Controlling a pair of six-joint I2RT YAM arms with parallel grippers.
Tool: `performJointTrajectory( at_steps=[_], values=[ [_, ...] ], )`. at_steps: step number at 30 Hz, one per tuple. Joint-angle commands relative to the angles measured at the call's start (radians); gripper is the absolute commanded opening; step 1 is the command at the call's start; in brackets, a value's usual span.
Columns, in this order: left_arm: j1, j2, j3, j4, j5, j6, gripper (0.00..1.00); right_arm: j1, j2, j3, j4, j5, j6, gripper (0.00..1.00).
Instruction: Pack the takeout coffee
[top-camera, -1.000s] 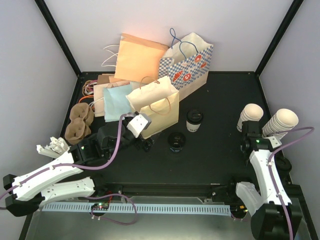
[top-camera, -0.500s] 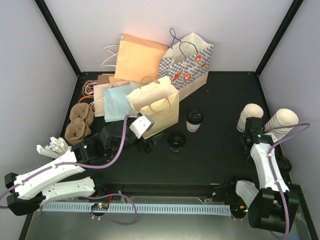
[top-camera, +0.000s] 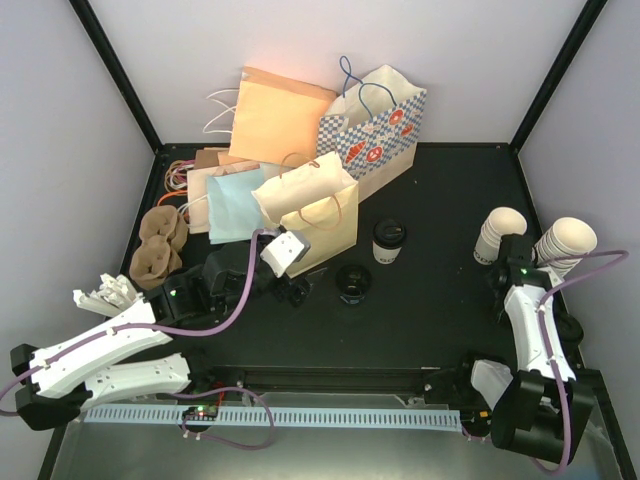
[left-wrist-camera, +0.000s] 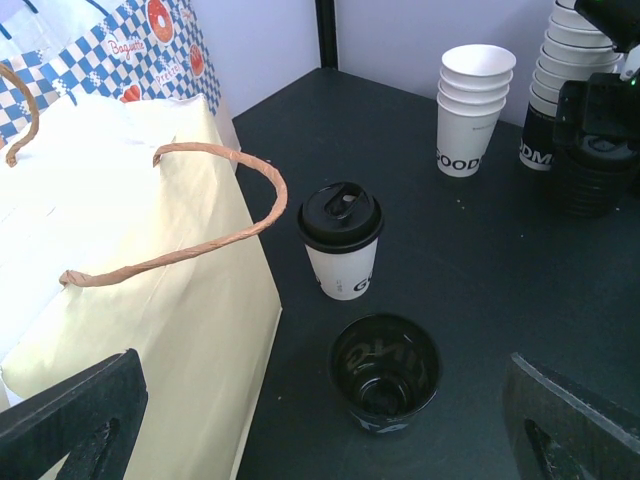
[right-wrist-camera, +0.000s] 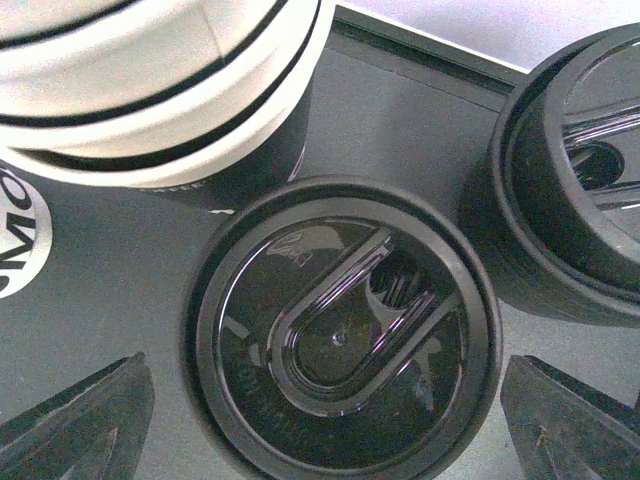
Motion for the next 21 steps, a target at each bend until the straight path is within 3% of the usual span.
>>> performJointTrajectory(
  at_steps=[1,21],
  values=[
    [0.006,0.001,0.029,-0.001,0.008,0.012,0.99,-0.022,0.013,0.033,0.006,0.029,-0.017,0.98],
    [0.006,-0.015,0.018,-0.007,-0.006,0.015,0.99,-0.079,0.03,0.018,0.047,-0.007,-0.048,0.91]
  ],
)
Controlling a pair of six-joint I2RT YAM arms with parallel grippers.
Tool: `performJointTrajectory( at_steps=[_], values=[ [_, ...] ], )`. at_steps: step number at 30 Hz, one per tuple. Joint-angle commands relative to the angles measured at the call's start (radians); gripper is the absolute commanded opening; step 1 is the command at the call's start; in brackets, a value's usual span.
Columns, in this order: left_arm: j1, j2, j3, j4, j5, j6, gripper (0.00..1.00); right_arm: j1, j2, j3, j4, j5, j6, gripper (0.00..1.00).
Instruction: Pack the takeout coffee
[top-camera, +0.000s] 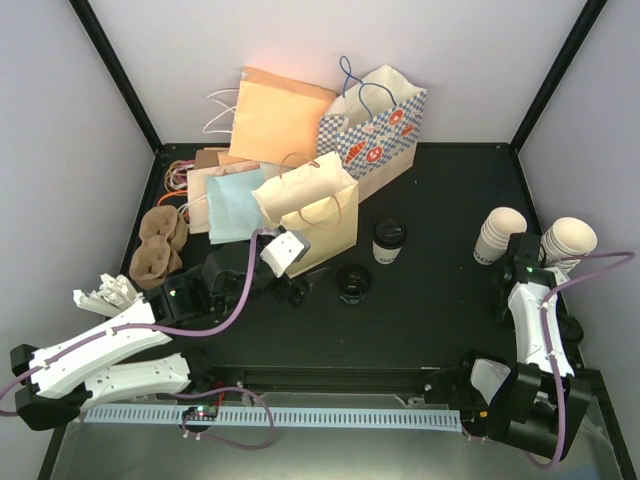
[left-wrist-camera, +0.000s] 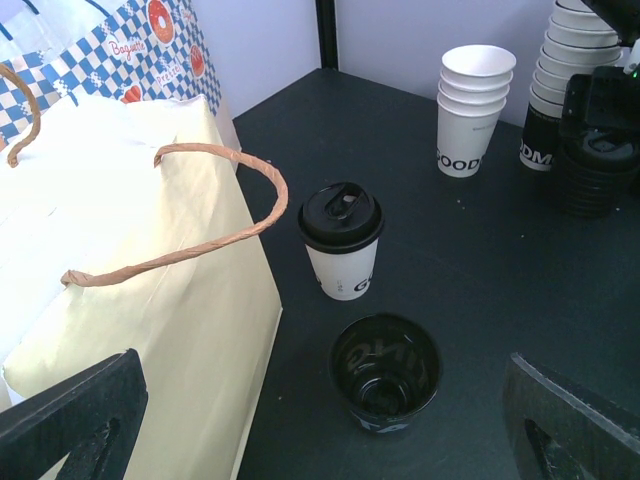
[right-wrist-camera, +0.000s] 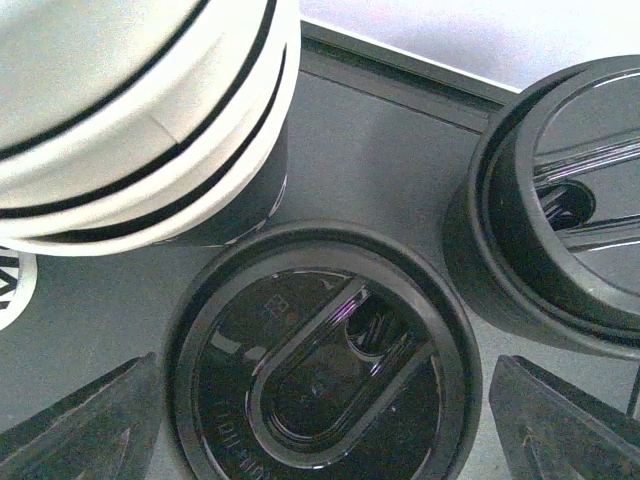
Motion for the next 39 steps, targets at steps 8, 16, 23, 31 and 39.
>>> performJointTrajectory(
  at_steps=[8,16,23,31,39],
  values=[
    [0.006,-0.016,0.016,-0.004,-0.008,0.013,0.99,-0.011,0.012,-0.012,0.042,-0.027,-0.008,0.96],
    [0.006,-0.017,0.014,-0.004,-0.008,0.015,0.99,-0.011,0.024,-0.02,0.054,-0.038,-0.01,0.93],
    [0.006,-0.022,0.01,-0.005,-0.011,0.017,0.99,-0.011,0.024,-0.018,0.047,-0.039,-0.004,0.88],
    [0.006,-0.023,0.006,-0.002,-0.011,0.017,0.99,-0.011,0.007,0.005,0.013,-0.023,-0.002,0.84],
    [0.006,-0.022,0.006,0.0,-0.009,0.02,0.99,-0.011,-0.052,0.04,-0.04,0.006,0.001,0.84]
  ],
)
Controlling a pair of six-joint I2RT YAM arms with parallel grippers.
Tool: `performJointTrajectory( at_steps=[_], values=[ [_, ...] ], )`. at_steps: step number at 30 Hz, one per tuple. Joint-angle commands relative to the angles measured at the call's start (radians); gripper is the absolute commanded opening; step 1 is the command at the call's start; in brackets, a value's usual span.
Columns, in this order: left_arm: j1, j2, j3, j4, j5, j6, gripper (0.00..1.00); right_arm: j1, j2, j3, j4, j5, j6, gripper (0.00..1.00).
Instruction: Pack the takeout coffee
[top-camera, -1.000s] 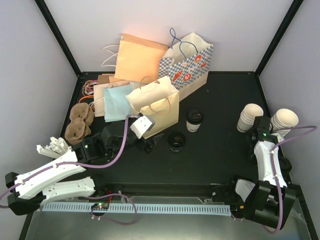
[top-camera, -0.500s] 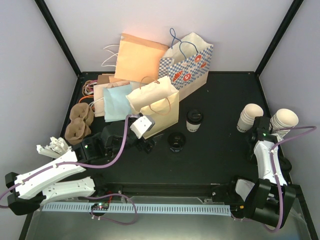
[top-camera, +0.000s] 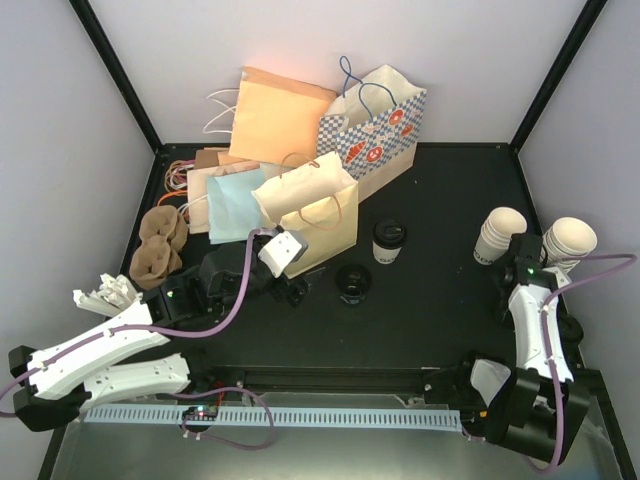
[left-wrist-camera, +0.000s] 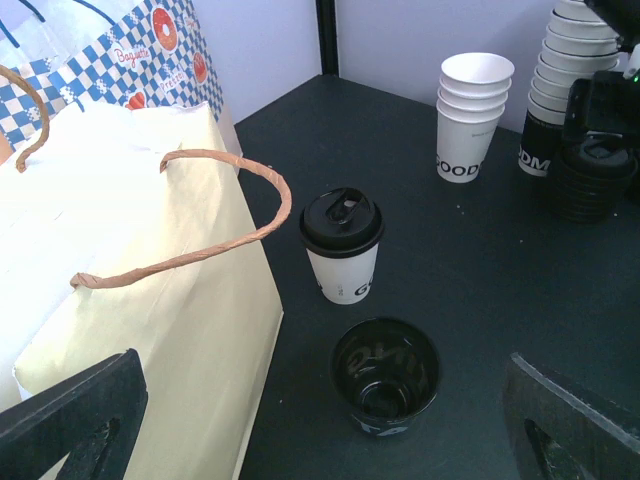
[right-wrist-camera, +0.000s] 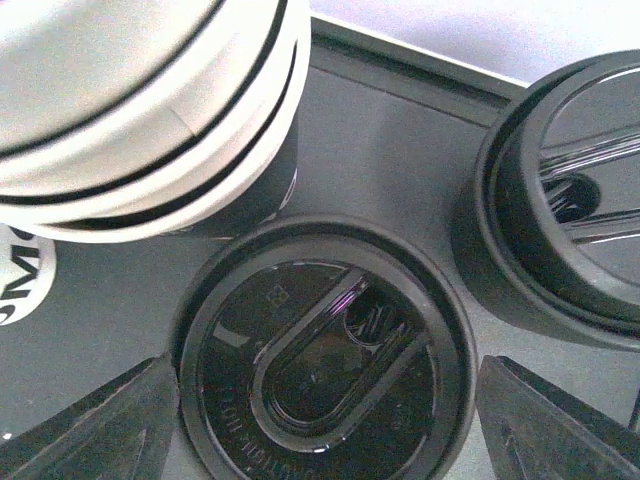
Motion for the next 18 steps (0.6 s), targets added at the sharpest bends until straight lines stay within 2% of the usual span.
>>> performJointTrajectory(
  at_steps=[1,7,9,18],
  values=[
    [0.005,-0.009,0.009,0.0,-0.008,0.012,0.99,-0.005,-0.052,0.045,-0.042,0.033,0.008,0.84],
    [0.006,-0.009,0.009,0.0,-0.006,0.012,0.99,-0.004,-0.07,0.059,-0.055,0.031,0.008,0.84],
    [0.005,-0.008,0.01,0.0,-0.006,0.012,0.99,-0.005,-0.054,0.054,-0.045,0.03,0.005,0.9],
    [0.006,-0.014,0.011,-0.002,-0.008,0.012,0.99,-0.005,0.003,0.03,-0.001,0.011,-0.007,1.0]
  ],
)
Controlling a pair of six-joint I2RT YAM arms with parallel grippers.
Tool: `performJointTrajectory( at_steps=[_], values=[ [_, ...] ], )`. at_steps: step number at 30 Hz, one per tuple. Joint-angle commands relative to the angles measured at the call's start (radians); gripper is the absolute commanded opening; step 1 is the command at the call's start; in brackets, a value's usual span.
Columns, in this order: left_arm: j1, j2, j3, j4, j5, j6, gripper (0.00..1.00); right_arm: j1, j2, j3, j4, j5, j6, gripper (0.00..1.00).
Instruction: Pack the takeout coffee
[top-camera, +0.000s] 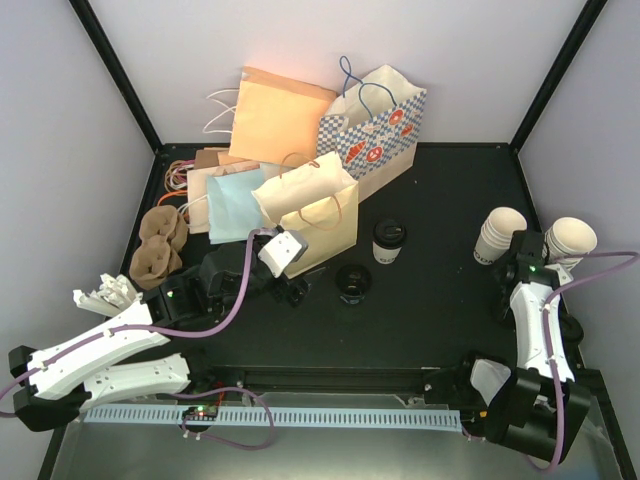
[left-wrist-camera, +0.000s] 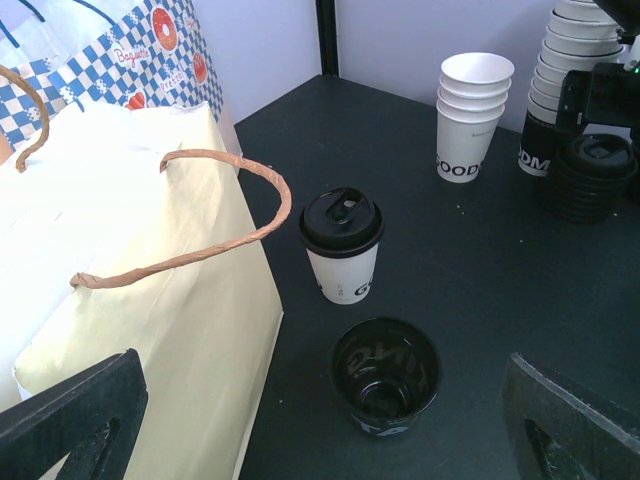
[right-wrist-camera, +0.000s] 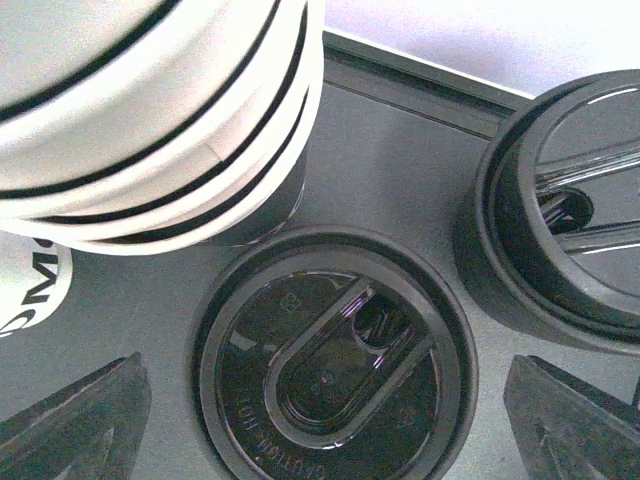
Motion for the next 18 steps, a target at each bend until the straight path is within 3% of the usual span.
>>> performJointTrajectory(
  at_steps=[1,18],
  values=[
    [0.006,-0.014,0.01,-0.002,-0.007,0.012,0.99,-0.004,0.02,-0.006,0.03,0.001,-0.008,1.0],
    [0.006,-0.025,-0.002,-0.001,-0.014,0.015,0.99,-0.006,0.049,-0.045,0.063,-0.023,-0.007,0.93]
  ],
)
